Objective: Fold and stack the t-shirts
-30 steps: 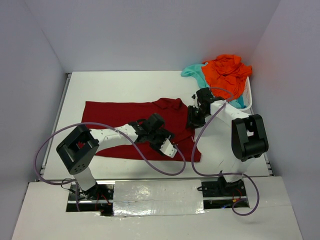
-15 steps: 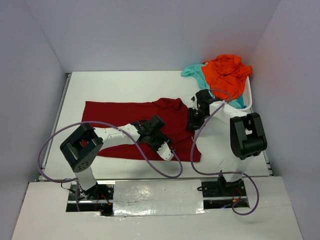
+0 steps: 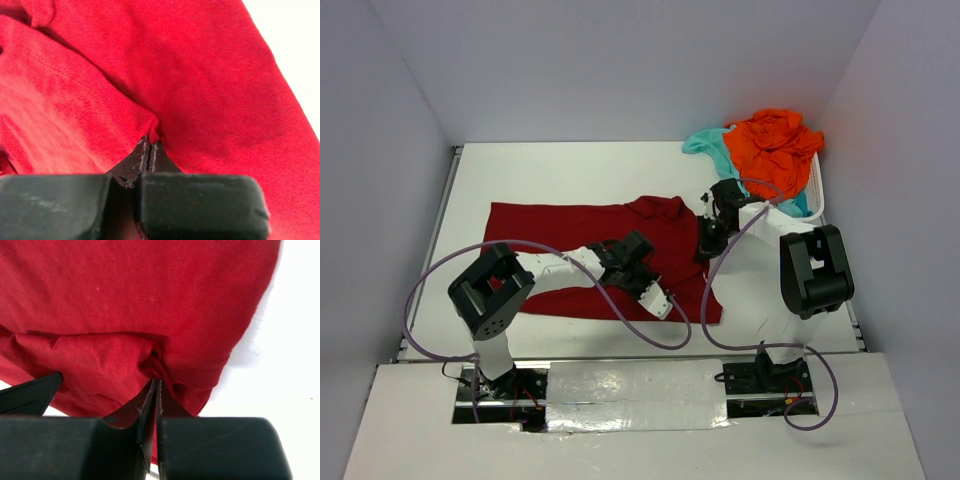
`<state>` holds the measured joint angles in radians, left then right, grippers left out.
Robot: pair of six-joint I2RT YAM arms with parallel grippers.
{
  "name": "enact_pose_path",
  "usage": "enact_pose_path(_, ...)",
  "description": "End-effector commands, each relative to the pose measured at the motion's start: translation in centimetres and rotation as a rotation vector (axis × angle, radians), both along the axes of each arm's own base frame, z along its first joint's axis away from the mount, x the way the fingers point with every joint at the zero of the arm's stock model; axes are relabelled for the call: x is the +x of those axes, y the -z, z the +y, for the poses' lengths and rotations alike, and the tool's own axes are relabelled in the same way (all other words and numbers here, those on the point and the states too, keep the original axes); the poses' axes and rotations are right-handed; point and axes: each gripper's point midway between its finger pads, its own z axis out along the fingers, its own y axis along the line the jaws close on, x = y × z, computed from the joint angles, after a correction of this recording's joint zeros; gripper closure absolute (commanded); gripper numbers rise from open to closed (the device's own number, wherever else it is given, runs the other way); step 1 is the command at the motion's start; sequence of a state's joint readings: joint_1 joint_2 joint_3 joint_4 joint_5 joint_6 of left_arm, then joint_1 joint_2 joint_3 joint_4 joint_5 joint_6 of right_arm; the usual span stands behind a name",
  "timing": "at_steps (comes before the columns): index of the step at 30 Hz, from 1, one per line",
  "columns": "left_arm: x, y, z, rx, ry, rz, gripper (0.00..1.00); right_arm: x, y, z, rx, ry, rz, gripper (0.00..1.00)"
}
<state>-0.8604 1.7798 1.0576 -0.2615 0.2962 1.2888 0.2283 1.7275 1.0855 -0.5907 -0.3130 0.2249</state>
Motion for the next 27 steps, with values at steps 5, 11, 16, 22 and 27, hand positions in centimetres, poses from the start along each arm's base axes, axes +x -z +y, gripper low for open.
enact_pose_path(5,3.8,-5.4,-1.6,-0.169,-0.254,0.103,1.00,1.6,-1.7,1.3,0.082,-0.003,-0.028,1.00)
enact_pose_path(11,4.9,-6.5,-0.5,-0.254,-0.424,0.386,1.00,3.5,-2.2,2.0,0.112,0.019,-0.007,1.00)
enact_pose_path(16,5.8,-5.8,0.4,-0.297,-0.577,0.536,1.00,4.6,-2.0,2.1,0.108,0.032,0.011,0.98)
enact_pose_path(22,6.4,-4.1,2.2,-0.277,-0.732,0.681,1.00,6.8,-2.1,2.2,0.147,0.066,0.019,0.84)
enact_pose_path(27,7.7,-2.7,3.2,-0.302,-0.869,0.790,0.98,9.7,-3.6,2.2,0.138,0.084,-0.045,0.73)
